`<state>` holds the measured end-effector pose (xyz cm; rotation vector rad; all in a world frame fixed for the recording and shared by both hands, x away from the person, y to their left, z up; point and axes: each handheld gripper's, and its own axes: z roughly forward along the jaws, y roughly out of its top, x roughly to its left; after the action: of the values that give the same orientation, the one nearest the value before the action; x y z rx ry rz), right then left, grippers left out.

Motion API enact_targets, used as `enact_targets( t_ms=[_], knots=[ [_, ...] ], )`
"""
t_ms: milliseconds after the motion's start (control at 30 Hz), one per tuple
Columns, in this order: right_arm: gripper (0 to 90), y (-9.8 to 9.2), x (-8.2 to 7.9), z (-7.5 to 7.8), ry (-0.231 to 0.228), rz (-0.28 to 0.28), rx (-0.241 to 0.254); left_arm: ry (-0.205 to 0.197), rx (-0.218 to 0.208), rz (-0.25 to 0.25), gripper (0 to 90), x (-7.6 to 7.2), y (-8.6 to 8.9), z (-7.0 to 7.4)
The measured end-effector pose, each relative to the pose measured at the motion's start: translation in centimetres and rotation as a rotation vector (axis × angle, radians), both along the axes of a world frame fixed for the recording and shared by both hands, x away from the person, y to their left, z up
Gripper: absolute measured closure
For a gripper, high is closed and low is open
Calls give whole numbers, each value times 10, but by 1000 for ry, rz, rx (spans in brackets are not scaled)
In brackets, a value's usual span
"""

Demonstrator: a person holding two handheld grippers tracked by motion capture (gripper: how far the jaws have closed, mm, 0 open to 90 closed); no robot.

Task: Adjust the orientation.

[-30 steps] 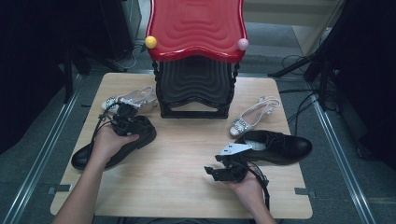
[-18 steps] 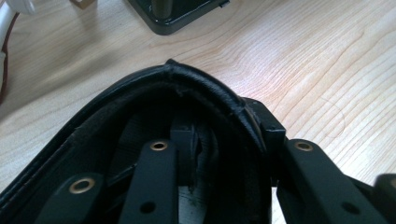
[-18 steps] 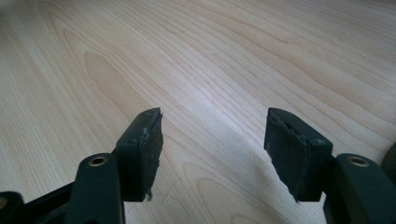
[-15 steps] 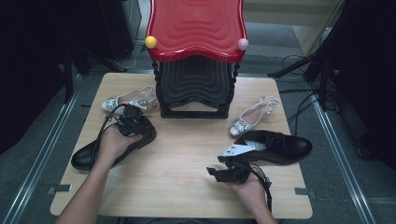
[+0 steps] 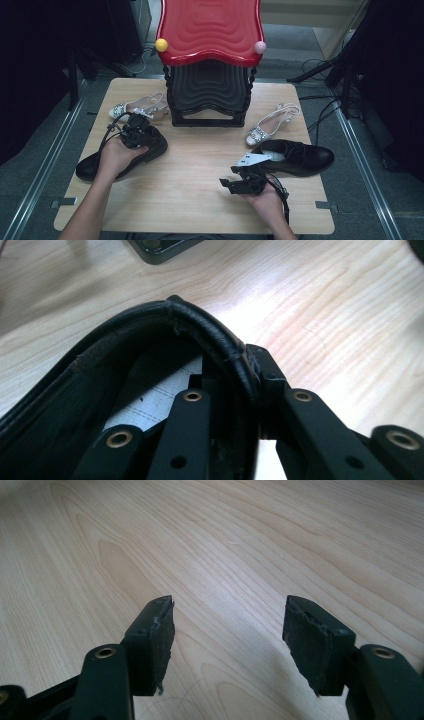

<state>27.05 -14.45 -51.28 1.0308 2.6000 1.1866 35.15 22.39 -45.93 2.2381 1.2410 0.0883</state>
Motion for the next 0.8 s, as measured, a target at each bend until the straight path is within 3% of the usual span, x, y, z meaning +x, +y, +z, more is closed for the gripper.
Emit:
enact_targets(
  t_ms=[67, 133, 200, 433, 467, 633, 800],
  knots=[
    [382, 3, 1, 0, 2, 11, 0, 0, 2, -5, 815, -5, 0, 4],
    [382, 8, 3, 0, 3, 26, -1, -25, 42, -1, 821, -14, -3, 12],
    [382, 9, 4, 0, 0, 32, -3, -29, 47, -4, 823, -17, -4, 14],
    [382, 15, 7, 0, -4, 55, -3, -75, 15, -32, 844, -31, -16, 29],
    [382, 16, 8, 0, -2, 54, 0, -76, -2, -39, 844, -32, -20, 31],
    [382, 16, 7, 0, -3, 53, 0, -73, -9, -75, 842, -38, -44, 35],
    [382, 15, 6, 0, -2, 50, 1, -57, 5, -133, 841, -41, -74, 34]
  ],
)
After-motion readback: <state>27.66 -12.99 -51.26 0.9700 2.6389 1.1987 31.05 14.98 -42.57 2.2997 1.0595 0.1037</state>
